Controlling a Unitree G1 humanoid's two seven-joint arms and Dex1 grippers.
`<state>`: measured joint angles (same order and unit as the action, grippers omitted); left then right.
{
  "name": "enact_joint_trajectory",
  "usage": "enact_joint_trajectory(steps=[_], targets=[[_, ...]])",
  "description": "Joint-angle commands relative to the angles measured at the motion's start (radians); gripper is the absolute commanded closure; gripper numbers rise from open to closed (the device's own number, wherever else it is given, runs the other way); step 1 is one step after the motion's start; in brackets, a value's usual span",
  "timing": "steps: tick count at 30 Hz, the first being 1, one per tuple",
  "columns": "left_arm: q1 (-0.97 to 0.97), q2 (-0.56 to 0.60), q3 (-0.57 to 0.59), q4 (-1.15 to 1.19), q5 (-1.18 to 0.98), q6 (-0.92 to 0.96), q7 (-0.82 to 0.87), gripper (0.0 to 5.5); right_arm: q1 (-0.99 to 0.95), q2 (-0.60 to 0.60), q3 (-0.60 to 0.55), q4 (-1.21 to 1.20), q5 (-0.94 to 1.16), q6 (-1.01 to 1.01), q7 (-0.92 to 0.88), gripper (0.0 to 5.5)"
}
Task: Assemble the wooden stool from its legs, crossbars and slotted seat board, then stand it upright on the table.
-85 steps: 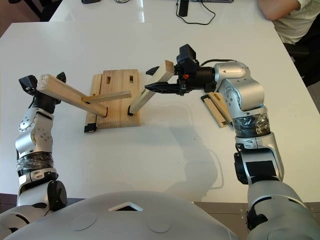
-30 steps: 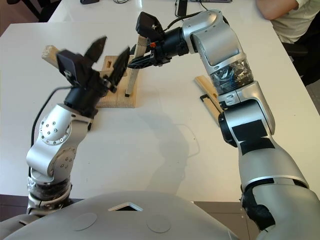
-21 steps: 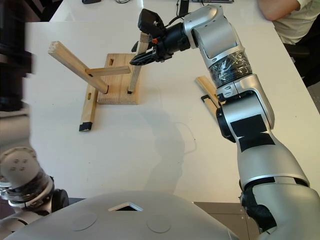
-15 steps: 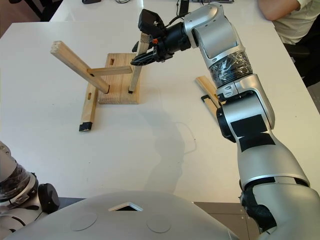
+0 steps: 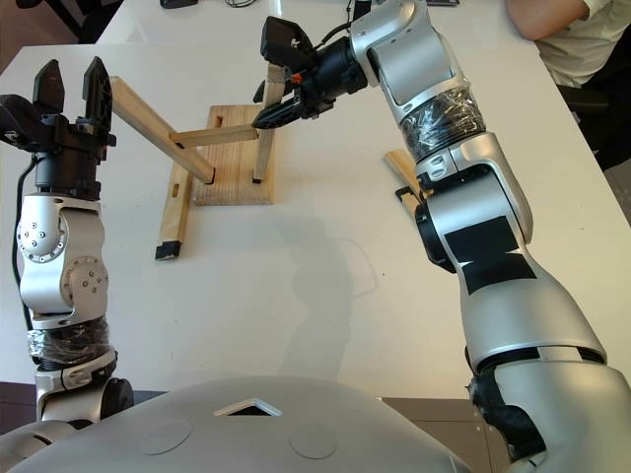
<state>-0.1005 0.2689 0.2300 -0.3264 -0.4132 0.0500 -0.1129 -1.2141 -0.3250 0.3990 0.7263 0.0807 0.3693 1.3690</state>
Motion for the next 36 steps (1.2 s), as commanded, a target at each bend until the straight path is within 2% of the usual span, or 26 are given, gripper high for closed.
enact_joint_trajectory(steps=[1,6,15,19,22,26,31,36], targets=[[0.066,-0.033,-0.010,0.040,-0.011,0.022,-0.030,2.42,0.006,0.031,0.032,0.034,-0.039,0.004,0.032,3.47],[0.098,-0.051,0.042,0.060,-0.070,-0.016,-0.062,2.42,-0.037,0.043,0.015,0.139,-0.055,-0.008,0.037,3.47],[0.139,-0.061,0.049,0.080,-0.071,-0.046,-0.098,2.42,-0.055,0.059,0.012,0.216,-0.080,-0.058,0.054,3.47],[0.132,-0.100,0.272,0.048,-0.412,-0.111,-0.132,2.42,-0.058,0.054,-0.001,0.266,-0.082,-0.048,0.066,3.47],[0.138,-0.084,0.330,0.010,-0.513,-0.110,-0.170,2.42,-0.053,0.055,-0.011,0.296,-0.086,-0.056,0.061,3.47],[0.116,-0.050,0.272,0.044,-0.463,-0.058,-0.191,2.42,-0.049,0.050,-0.022,0.314,-0.095,-0.062,0.062,3.47],[0.027,-0.028,0.102,0.190,-0.183,-0.020,-0.134,2.42,-0.052,0.054,-0.021,0.313,-0.104,-0.081,0.062,3.47],[-0.032,-0.063,0.011,0.243,-0.043,-0.033,-0.104,2.42,-0.050,0.069,-0.014,0.283,-0.102,-0.085,0.075,3.47]])
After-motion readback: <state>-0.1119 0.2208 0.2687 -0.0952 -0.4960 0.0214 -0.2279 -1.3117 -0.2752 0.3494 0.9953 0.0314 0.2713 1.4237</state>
